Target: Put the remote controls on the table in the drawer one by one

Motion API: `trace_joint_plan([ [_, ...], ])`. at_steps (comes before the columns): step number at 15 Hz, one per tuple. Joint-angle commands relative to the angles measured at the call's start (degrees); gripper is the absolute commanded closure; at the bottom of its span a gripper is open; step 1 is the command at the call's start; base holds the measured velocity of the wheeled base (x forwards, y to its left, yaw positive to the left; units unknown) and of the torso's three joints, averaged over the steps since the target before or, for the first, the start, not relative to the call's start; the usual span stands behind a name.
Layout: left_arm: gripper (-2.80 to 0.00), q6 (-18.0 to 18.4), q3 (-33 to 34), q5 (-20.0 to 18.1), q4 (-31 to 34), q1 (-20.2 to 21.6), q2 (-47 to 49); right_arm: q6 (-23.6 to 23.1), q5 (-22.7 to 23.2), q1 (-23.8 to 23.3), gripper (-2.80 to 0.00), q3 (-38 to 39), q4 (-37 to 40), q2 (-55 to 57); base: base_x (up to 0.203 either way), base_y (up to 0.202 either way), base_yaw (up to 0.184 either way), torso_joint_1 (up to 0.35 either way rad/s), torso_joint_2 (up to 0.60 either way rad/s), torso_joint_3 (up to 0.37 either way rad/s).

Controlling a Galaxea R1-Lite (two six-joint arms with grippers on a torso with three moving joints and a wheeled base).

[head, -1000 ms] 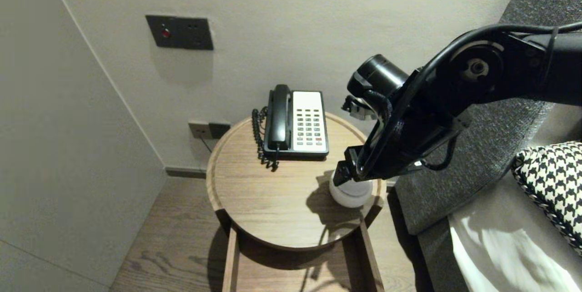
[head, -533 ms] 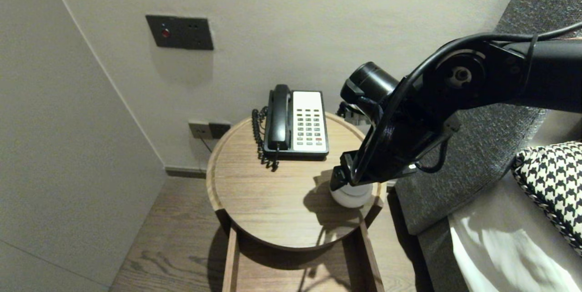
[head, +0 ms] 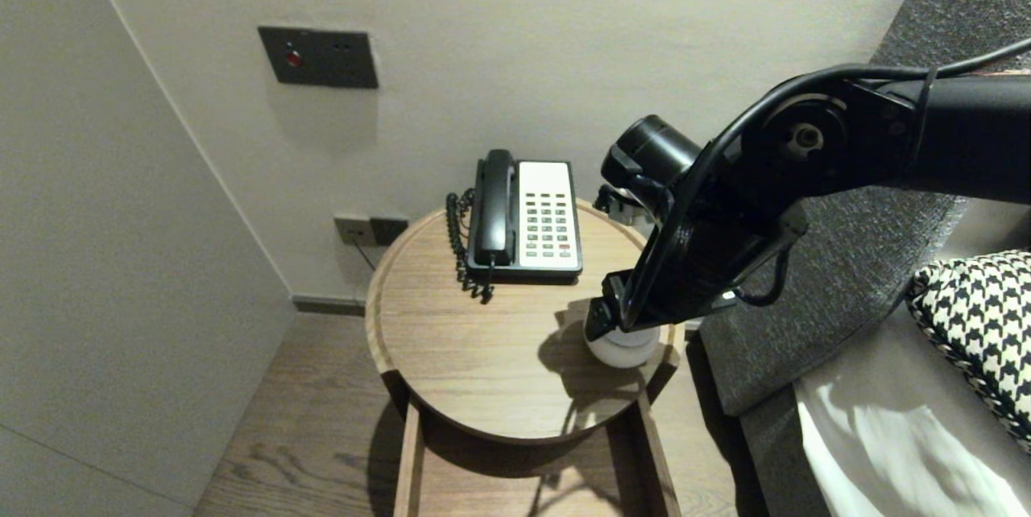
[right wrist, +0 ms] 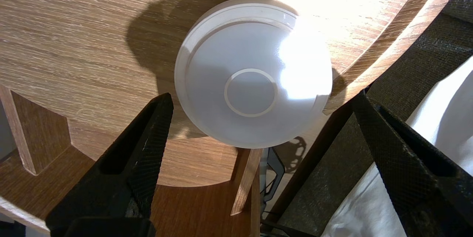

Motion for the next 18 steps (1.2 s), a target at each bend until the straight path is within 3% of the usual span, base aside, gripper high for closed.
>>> trace_joint_plan([
  [1,0.0,0.0,0.0,0.0,0.0,0.0,0.0,0.1,0.0,0.1,-2.8,0.0,0.2,0.3,0.0,0.0,0.0,0.0,0.0,0.0],
  [18,0.0,0.0,0.0,0.0,0.0,0.0,0.0,-1.5,0.0,0.2,-2.8,-2.5,0.2,5.2,0.0,0.0,0.0,0.0,0.0,0.0],
])
